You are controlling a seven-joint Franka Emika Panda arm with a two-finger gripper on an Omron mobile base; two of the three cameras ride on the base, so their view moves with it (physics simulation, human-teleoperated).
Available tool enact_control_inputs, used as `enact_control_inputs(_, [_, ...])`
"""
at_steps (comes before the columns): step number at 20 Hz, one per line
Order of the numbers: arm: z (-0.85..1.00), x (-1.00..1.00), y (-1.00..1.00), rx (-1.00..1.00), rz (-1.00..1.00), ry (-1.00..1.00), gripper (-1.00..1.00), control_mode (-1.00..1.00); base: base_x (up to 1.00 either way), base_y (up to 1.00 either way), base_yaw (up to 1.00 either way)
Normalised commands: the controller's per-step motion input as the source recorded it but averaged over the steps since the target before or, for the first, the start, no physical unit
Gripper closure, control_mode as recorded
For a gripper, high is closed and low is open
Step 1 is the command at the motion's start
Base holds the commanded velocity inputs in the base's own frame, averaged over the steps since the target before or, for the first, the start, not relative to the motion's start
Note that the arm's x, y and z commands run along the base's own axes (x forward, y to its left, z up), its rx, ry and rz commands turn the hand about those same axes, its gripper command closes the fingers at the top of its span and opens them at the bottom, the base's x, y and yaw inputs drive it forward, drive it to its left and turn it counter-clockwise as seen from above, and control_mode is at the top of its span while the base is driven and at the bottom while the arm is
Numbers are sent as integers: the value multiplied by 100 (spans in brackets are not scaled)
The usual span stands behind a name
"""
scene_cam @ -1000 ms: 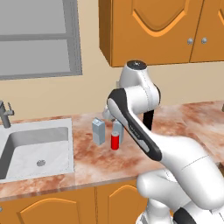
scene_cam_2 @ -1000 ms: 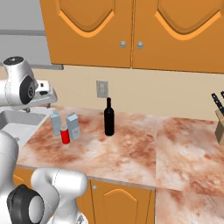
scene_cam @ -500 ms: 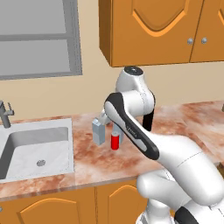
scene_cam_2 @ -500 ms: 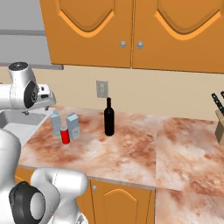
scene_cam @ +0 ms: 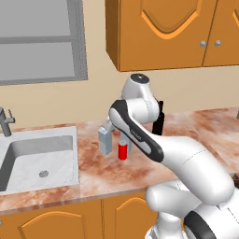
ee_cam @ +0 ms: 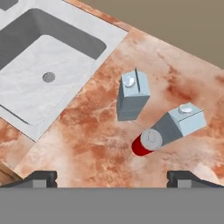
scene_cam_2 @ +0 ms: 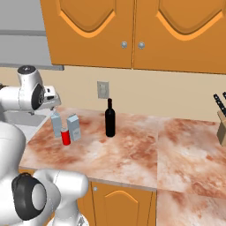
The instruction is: Move the drinks to the dining counter.
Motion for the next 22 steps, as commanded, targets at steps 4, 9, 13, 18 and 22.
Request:
enact_control_inputs(4, [-7,40,11,2,0,1,-100,-100,0,0,0])
enact_control_inputs(9, [-29,20,20,6,0,2,-100,-100,0,0,0])
enact_control_inputs(13, [-20,23,11,1,0,1,-100,-100,0,0,0])
enact_control_inputs(18, [-7,17,1,0,0,0,-100,-100,0,0,0])
enact_control_inputs(22, [-4,20,0,0,0,0,-100,-100,0,0,0])
